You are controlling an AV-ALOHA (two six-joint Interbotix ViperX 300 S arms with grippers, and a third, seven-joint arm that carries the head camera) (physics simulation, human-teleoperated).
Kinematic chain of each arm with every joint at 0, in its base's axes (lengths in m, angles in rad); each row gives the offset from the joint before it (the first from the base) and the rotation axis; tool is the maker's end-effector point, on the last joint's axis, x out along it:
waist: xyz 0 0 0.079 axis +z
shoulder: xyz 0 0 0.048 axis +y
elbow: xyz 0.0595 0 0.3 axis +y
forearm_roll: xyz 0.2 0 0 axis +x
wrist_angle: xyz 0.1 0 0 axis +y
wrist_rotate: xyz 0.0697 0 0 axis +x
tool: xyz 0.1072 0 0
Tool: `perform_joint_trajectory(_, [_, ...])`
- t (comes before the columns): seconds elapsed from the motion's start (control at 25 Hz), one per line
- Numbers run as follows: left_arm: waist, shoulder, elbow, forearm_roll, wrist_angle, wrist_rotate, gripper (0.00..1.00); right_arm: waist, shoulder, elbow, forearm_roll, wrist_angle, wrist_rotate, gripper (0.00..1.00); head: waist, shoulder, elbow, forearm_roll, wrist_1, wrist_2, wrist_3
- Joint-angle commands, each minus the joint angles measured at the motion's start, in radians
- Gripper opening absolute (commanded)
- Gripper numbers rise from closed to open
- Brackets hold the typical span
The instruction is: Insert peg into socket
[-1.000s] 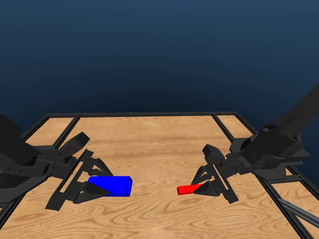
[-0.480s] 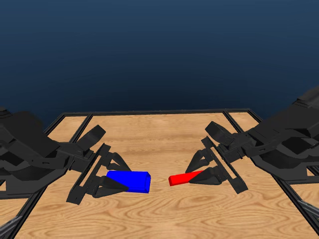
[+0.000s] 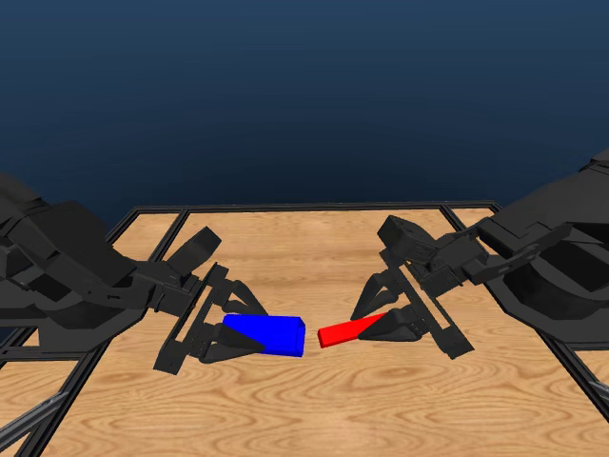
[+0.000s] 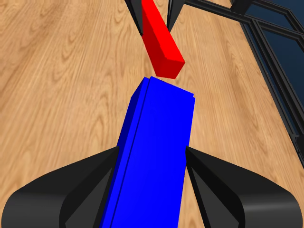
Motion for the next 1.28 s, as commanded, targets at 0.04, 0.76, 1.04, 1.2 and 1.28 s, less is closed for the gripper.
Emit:
perform_joint_trajectory(0.04, [0.001,-0.006,-0.034,0.002,-0.057,0.012,0.00,-0.014,0.019,-0.064,-0.062,0.062,0.076,0.00,0.009,-0.003,-0.008,0.002,-0.008,-0.001,-0.004])
perform_joint_trajectory(0.76, [-0.005,0.059,-0.037,-0.025,-0.076,0.019,0.00,0.030,0.012,-0.199,-0.383,0.351,0.405,0.00,0.021,-0.003,-0.008,0.003,-0.004,-0.010,-0.012])
perform_joint_trajectory(1.04, [0.002,0.053,-0.053,-0.024,-0.104,0.020,0.00,0.024,0.085,-0.249,-0.422,0.333,0.466,0.00,0.026,0.000,-0.009,0.005,-0.008,-0.010,-0.011])
perform_joint_trajectory(1.2, [0.012,0.049,-0.042,-0.036,-0.112,0.015,0.00,0.015,0.133,-0.268,-0.410,0.284,0.466,0.00,0.029,0.001,-0.008,0.006,-0.006,-0.010,-0.009])
perform_joint_trajectory(1.28, [-0.001,0.063,-0.053,-0.028,-0.110,0.018,0.00,0.009,0.153,-0.280,-0.396,0.258,0.444,0.00,0.029,0.001,-0.009,0.006,-0.006,-0.010,-0.009])
